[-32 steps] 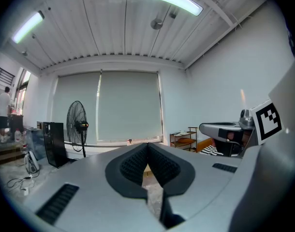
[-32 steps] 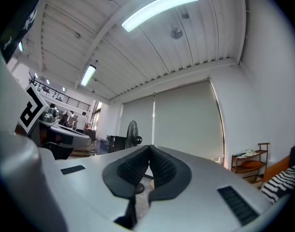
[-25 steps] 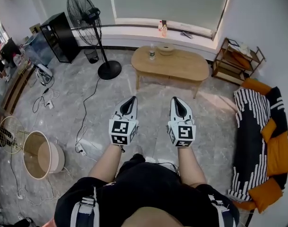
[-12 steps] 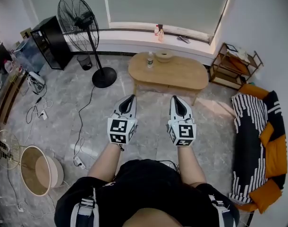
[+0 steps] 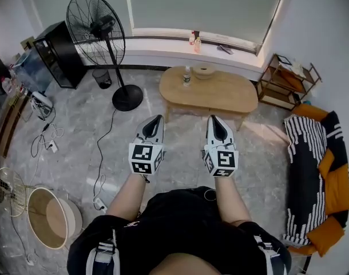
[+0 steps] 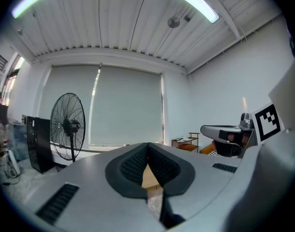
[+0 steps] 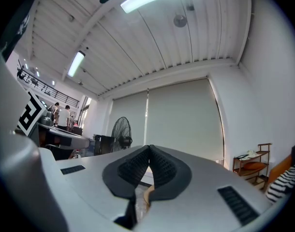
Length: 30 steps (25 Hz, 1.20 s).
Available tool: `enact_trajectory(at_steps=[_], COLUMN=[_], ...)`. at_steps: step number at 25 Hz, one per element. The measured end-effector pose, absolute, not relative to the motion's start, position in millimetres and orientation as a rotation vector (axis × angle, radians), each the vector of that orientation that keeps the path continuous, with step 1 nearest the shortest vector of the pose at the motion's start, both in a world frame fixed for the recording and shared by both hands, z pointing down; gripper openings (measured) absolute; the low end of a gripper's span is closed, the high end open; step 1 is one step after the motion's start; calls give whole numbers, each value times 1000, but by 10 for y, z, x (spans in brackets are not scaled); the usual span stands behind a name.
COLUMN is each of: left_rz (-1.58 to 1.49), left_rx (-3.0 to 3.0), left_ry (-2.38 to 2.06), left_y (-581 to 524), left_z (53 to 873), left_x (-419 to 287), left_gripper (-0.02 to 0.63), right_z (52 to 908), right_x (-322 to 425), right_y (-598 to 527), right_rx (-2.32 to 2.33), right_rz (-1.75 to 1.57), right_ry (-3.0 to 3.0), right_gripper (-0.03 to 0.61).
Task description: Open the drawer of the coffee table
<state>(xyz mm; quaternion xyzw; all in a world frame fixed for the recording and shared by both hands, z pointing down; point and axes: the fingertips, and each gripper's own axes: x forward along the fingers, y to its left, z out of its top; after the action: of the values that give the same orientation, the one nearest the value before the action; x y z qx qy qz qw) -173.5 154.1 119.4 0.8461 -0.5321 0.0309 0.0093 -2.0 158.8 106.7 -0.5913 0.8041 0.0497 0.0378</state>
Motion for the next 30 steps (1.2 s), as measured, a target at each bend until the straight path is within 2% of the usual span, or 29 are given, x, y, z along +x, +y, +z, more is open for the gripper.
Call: enact_trajectory(at_steps=[18,30], left_rz=[139,189], left_rx=[2600,2592], left_ry=[-1704,-1733], left_y=[353,-1693], left_z=[1454,1349], left_x=[-1796,-957], left_gripper=[21,21], right_z=[1235,1161], right_x=[-60,571], right_y=[131,-1984], right_rx=[-1739,-1665], right_rz=[63,74], right_ry=[2466,2547], right_gripper=[17,17])
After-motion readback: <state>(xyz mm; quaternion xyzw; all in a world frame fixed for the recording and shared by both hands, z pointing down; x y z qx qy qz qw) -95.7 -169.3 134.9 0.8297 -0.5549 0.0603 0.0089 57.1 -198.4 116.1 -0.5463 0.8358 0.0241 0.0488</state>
